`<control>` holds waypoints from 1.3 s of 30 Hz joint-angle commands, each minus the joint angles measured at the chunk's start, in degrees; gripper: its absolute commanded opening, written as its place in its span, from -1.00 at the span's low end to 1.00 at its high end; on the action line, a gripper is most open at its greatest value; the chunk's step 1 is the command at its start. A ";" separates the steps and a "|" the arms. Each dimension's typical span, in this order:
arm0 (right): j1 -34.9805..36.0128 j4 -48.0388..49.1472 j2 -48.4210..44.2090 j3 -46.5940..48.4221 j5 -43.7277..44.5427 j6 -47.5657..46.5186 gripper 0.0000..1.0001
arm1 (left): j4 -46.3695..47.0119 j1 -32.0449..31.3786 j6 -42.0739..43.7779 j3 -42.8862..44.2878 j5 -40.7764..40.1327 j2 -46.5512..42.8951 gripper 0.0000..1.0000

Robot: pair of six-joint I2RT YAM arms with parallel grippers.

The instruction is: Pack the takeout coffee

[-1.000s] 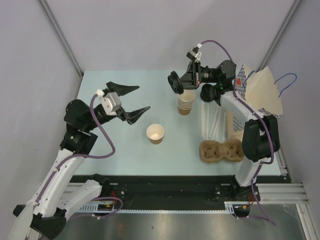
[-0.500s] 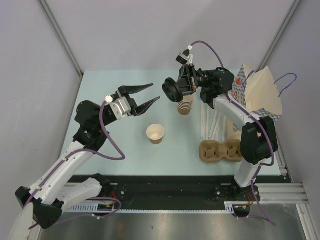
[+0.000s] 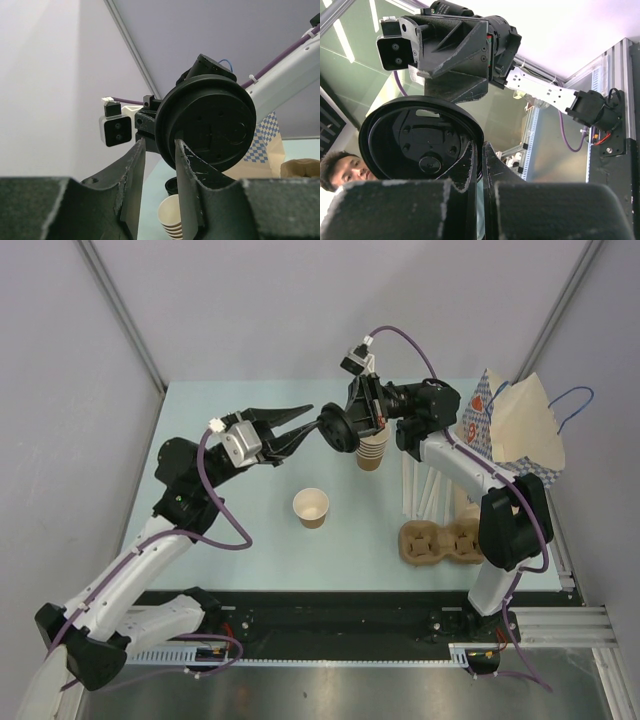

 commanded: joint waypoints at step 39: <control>-17.39 -45.47 -4.95 3.47 3.27 -53.01 0.81 | -52.11 3.29 0.23 18.50 -7.69 6.45 -1.00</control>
